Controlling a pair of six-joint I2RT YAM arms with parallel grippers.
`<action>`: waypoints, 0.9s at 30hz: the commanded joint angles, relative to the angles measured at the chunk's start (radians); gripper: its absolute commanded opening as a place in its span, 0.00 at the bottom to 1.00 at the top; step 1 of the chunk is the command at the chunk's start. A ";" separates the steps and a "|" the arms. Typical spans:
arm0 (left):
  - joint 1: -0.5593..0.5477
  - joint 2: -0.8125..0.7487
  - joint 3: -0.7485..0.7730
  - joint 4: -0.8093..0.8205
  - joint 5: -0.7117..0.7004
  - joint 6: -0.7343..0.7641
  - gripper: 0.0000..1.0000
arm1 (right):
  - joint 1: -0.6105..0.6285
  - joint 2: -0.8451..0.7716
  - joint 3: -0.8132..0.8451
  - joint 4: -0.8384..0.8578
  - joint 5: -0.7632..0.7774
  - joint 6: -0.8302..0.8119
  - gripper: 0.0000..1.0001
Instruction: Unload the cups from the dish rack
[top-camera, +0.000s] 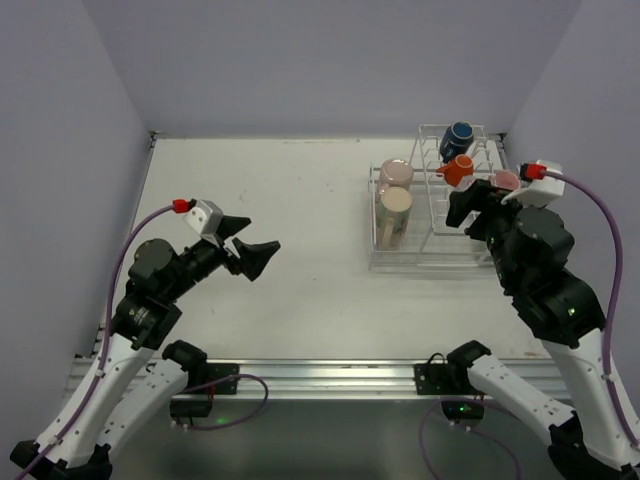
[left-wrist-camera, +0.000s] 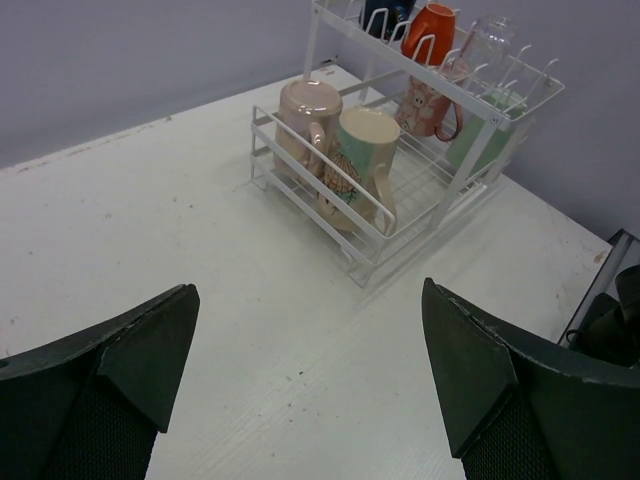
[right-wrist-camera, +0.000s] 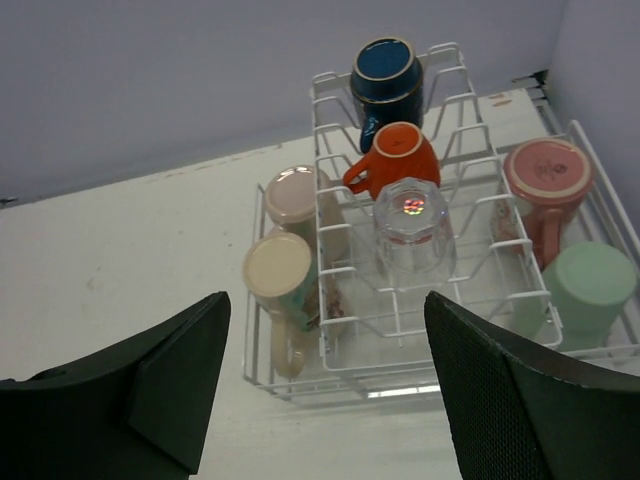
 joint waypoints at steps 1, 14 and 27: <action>-0.002 -0.012 -0.008 0.005 0.012 0.015 1.00 | -0.034 0.090 0.059 -0.037 0.114 -0.042 0.80; -0.036 -0.025 -0.024 -0.007 -0.010 0.012 1.00 | -0.279 0.341 0.161 -0.031 -0.019 -0.056 0.79; -0.085 -0.016 -0.024 -0.013 -0.033 0.015 1.00 | -0.325 0.461 0.124 -0.003 -0.076 -0.024 0.75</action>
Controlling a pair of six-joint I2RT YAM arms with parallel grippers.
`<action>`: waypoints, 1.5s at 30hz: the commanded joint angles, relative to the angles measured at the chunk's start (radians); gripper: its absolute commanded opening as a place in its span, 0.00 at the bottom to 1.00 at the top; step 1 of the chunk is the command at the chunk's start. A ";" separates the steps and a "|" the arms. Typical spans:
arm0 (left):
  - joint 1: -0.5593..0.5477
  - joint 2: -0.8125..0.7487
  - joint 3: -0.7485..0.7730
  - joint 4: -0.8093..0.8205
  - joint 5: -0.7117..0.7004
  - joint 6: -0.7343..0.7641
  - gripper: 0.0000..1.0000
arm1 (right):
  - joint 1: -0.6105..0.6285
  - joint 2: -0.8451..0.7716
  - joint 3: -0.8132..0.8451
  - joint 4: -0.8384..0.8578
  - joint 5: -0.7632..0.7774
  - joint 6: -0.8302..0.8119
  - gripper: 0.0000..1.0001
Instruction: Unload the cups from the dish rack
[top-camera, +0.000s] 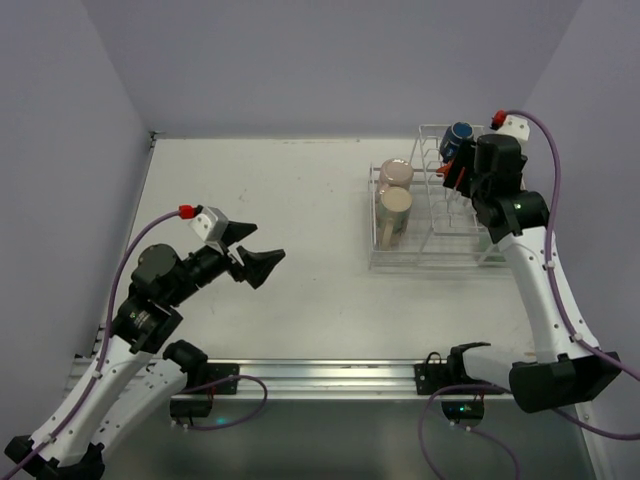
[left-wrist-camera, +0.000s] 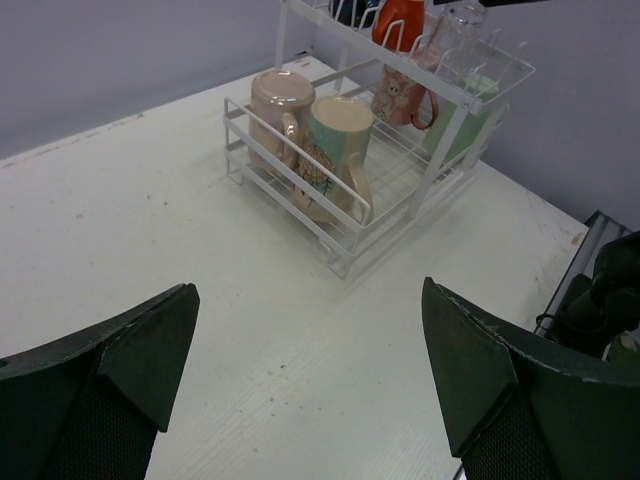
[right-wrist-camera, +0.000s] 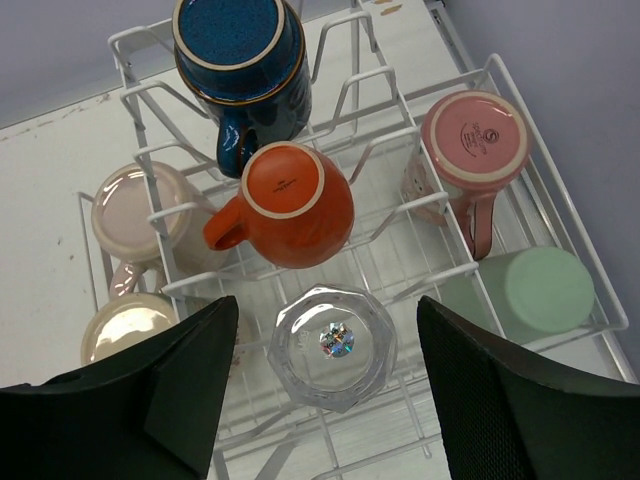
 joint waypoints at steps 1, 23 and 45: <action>-0.014 0.006 -0.006 -0.001 -0.011 0.012 1.00 | -0.006 -0.005 -0.022 0.022 -0.017 0.007 0.74; -0.014 0.046 -0.001 0.020 -0.051 -0.049 1.00 | -0.017 -0.070 -0.002 0.054 0.025 -0.013 0.25; -0.016 0.260 -0.093 0.729 0.313 -0.785 0.59 | 0.356 -0.258 -0.427 0.959 -0.818 0.605 0.22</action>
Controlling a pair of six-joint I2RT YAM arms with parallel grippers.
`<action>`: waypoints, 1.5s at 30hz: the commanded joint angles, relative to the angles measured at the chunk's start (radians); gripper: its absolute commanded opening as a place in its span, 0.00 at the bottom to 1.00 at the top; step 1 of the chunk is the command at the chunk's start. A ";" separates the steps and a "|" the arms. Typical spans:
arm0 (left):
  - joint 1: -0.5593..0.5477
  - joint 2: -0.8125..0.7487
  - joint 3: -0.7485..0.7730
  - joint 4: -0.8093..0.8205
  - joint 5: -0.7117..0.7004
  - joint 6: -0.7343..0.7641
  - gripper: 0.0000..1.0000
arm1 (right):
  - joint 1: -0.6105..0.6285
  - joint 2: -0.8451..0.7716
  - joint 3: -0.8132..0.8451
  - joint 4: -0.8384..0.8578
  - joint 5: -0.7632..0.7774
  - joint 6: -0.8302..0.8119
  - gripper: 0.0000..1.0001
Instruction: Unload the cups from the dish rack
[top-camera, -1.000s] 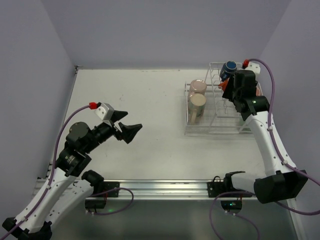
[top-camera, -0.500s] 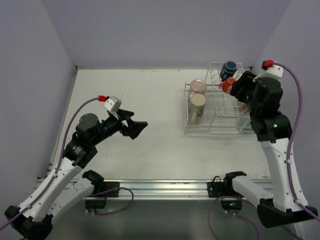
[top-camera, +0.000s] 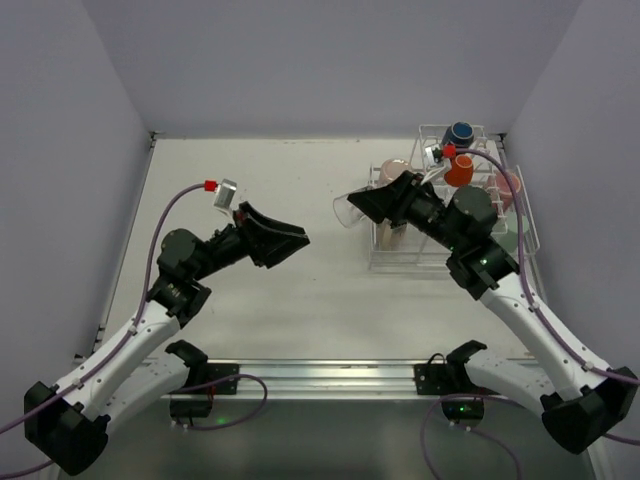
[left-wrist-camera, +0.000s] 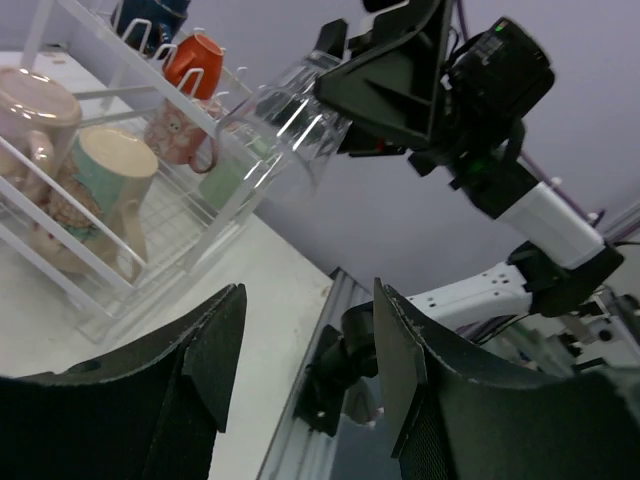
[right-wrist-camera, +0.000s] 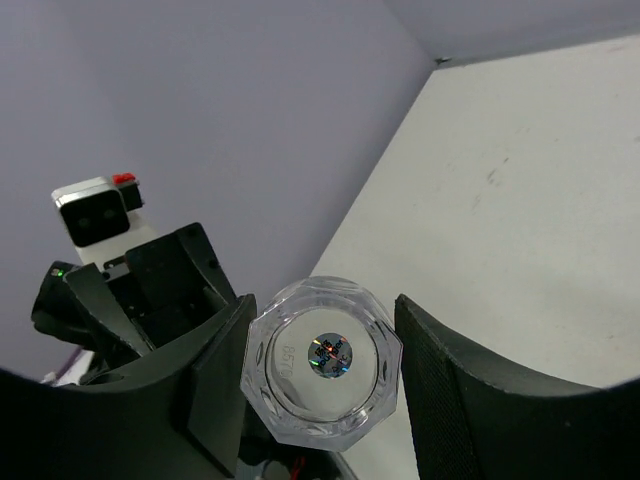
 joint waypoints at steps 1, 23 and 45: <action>-0.005 0.009 -0.051 0.214 0.050 -0.203 0.58 | 0.051 0.021 -0.033 0.283 -0.069 0.150 0.22; -0.020 0.080 -0.073 0.262 -0.049 -0.153 0.38 | 0.218 0.220 -0.162 0.489 -0.049 0.272 0.22; -0.162 0.397 0.318 -1.013 -0.492 0.504 0.00 | 0.232 -0.094 -0.064 -0.353 0.494 -0.216 0.99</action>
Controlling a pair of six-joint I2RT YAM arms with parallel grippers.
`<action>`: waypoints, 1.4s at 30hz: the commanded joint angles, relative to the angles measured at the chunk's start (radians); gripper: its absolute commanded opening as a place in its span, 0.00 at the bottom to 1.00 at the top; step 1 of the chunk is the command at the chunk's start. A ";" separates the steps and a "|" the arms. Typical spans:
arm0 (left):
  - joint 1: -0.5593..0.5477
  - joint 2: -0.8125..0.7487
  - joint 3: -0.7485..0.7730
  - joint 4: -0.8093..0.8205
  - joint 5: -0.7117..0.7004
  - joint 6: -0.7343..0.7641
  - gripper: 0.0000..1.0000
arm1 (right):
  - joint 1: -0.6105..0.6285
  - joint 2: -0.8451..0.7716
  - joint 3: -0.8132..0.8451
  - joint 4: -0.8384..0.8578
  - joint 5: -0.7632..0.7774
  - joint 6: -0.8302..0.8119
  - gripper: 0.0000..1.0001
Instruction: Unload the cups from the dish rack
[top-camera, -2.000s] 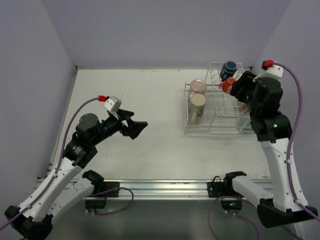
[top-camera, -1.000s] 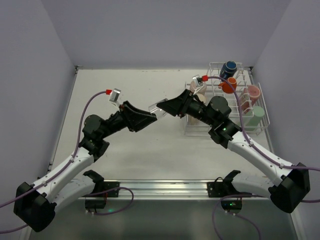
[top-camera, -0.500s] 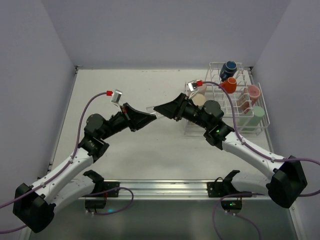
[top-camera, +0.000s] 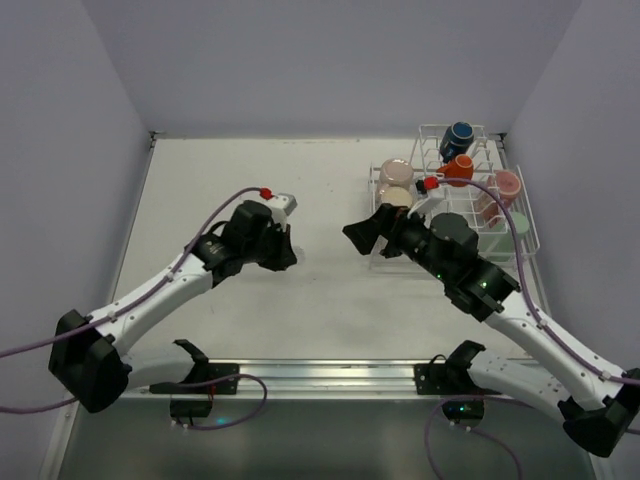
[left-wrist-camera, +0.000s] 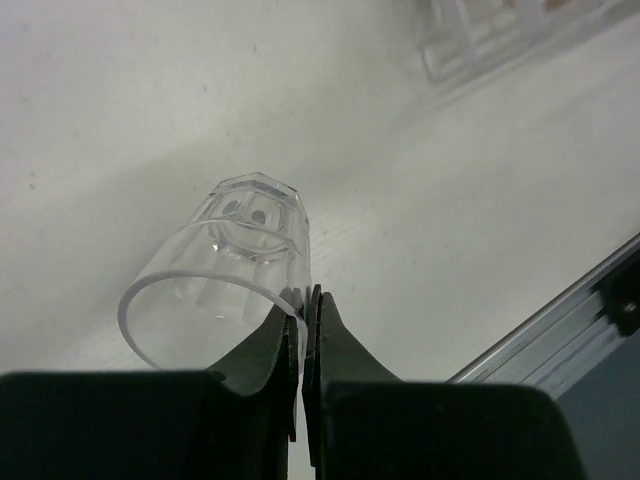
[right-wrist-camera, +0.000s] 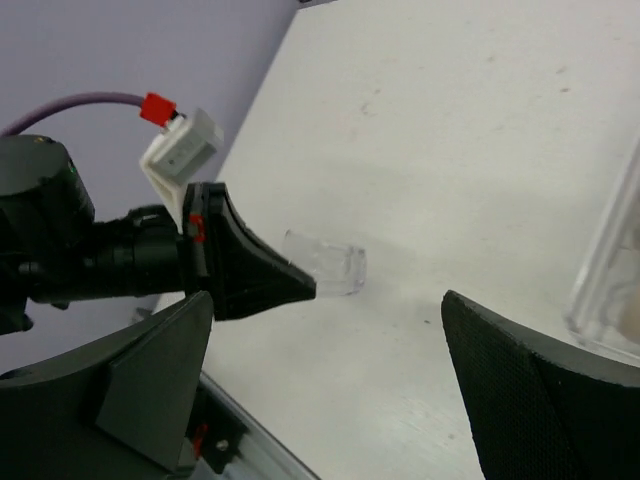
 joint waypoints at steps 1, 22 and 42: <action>-0.119 0.072 0.099 -0.206 -0.120 0.070 0.00 | 0.001 -0.065 0.050 -0.209 0.189 -0.125 0.99; -0.452 0.479 0.259 -0.310 -0.480 0.007 0.01 | -0.001 -0.326 0.031 -0.389 0.389 -0.165 0.99; -0.452 0.275 0.265 -0.225 -0.547 0.024 0.76 | -0.031 -0.219 0.223 -0.424 0.567 -0.269 0.91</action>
